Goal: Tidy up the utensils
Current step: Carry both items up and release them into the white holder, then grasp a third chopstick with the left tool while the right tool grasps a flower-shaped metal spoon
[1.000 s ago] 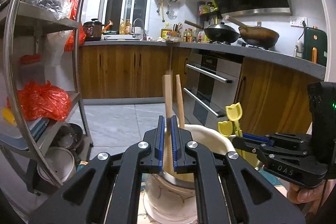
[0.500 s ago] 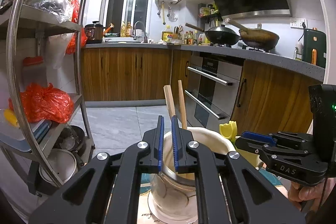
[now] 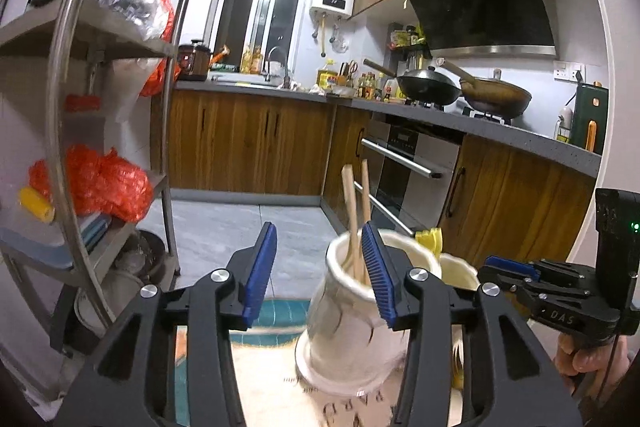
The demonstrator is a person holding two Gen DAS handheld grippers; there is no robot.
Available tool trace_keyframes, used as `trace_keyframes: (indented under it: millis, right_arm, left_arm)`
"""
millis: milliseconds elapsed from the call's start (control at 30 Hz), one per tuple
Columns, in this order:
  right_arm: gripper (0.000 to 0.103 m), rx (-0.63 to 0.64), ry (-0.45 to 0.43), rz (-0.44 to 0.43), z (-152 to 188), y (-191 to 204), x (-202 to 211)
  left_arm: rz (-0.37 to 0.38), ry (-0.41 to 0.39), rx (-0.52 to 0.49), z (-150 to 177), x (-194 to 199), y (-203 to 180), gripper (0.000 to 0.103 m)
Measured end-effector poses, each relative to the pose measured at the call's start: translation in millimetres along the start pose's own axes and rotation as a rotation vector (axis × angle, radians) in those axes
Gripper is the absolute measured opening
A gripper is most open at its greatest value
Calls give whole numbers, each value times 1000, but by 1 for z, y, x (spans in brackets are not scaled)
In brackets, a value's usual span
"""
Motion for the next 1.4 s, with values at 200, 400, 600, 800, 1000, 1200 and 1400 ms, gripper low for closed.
trace_keyframes:
  millis: [200,400,600,800,1000,1200,1400]
  right_arm:
    - [22,-13,39,1,23,1,9]
    - [22,-51,116,-1,61,-3,15]
    - [22,-91,195,-12,100,-5,22]
    - [22,-102,262,-38,129,4,30]
    - [22,-80,327,-65,146,20,33]
    - [22,-32,358,-46,157,30,36]
    - [21,25,356,-8,158,37,40]
  left_arm:
    - [-15,90,13,36,9,14,44]
    - [-24,204,8,81,17,24,44]
    - [-37,285,13,115,27,32,44]
    - [-31,347,-9,141,36,27,44]
    - [-23,407,-46,164,39,18,41]
    - [-26,461,-84,181,37,15,27]
    - [-35,484,-106,190,38,14,26]
Point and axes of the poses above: each gripper's, at about its wrist camera, not at the fingertips, and x roughly against the way its jaws point, y to its left, z to its underside, the point moved 10 cm from there along -x, roughly the way its jaws point, and after that the axes turned 9 degrees about x, right-handed, at the moved point
